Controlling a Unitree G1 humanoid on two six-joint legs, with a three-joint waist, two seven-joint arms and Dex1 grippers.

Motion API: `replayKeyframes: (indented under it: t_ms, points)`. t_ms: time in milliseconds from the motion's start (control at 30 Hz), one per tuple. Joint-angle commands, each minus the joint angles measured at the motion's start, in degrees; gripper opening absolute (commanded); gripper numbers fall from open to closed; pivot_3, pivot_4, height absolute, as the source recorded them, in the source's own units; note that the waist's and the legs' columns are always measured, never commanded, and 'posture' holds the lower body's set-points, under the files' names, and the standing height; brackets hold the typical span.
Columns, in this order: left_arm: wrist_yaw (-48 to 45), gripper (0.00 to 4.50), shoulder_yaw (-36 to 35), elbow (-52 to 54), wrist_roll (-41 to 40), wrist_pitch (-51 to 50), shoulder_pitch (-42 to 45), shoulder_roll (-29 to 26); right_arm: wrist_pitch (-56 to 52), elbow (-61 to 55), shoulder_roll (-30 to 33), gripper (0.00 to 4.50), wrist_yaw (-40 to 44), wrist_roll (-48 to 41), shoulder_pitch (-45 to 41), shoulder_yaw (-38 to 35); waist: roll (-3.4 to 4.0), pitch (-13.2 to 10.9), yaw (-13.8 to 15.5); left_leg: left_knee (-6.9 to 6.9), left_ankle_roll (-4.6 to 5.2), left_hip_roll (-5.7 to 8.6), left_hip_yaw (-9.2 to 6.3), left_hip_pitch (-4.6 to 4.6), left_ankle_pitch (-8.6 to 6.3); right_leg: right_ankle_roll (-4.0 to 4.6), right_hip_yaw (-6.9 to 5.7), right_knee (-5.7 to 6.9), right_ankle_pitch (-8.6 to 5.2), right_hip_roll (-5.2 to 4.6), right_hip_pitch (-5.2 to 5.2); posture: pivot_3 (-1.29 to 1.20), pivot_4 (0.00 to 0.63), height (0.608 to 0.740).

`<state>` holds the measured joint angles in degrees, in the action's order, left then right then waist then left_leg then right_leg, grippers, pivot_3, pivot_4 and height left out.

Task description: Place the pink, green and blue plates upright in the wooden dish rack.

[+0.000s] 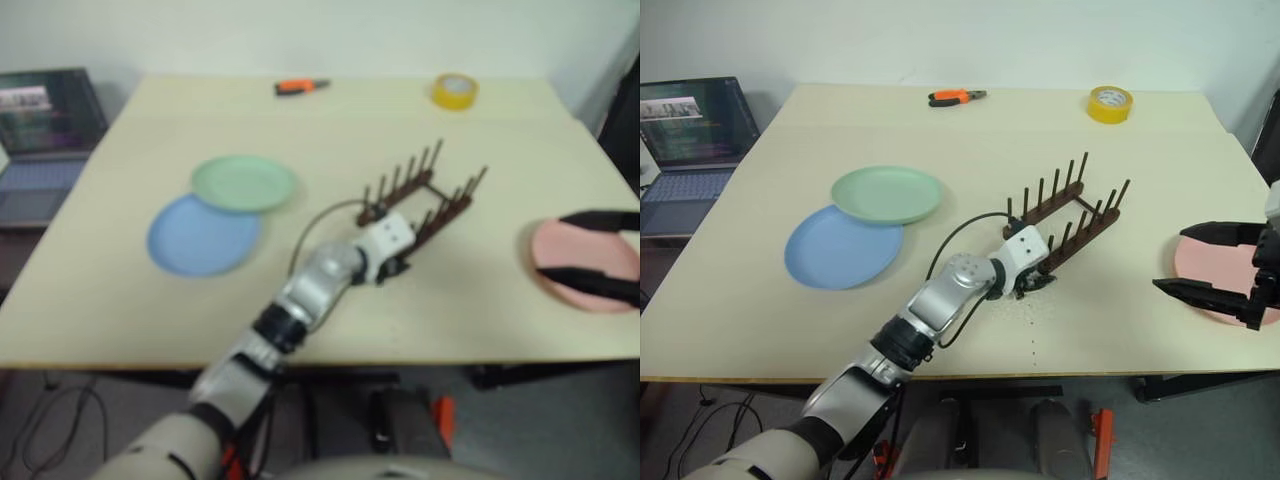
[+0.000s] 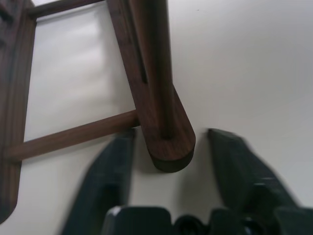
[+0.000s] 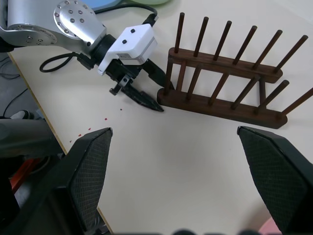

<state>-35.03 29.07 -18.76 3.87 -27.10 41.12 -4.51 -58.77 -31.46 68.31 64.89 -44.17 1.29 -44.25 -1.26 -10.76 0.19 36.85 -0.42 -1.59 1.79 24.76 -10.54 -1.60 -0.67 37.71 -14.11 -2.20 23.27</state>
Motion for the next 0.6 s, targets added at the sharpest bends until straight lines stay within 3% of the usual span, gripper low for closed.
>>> replayKeyframes:
  t_ms: [33,300,600]
  points:
    - [-3.8,1.08,-0.8,-0.8,0.0,3.2,2.7,-0.9,-0.3,-1.4,-0.6,4.5,-1.3,-1.4,-0.5,-2.8,0.0,0.0,0.0,0.0,0.0,0.0,-0.01,0.0,0.0,0.0,0.0,0.0,0.0,0.0,0.0,0.0,0.15,0.74]
    - [-14.8,1.01,-2.3,-12.1,-0.9,10.3,13.0,-3.4,-0.4,-3.1,-2.2,4.5,-3.6,-2.4,0.2,-3.1,-0.02,0.0,0.0,-0.02,0.0,0.03,-0.01,0.04,0.0,0.01,-0.04,-0.06,-0.01,0.0,0.02,0.0,0.15,0.74]
    - [-21.8,1.01,-3.8,-21.7,-1.3,16.1,16.1,-1.3,-2.1,-6.0,-3.1,4.5,-5.3,-4.7,2.4,-5.5,-0.01,0.0,0.1,-0.2,0.15,-0.03,0.04,0.2,-0.13,-0.34,-0.04,-0.55,0.2,0.01,0.01,0.0,0.15,0.74]
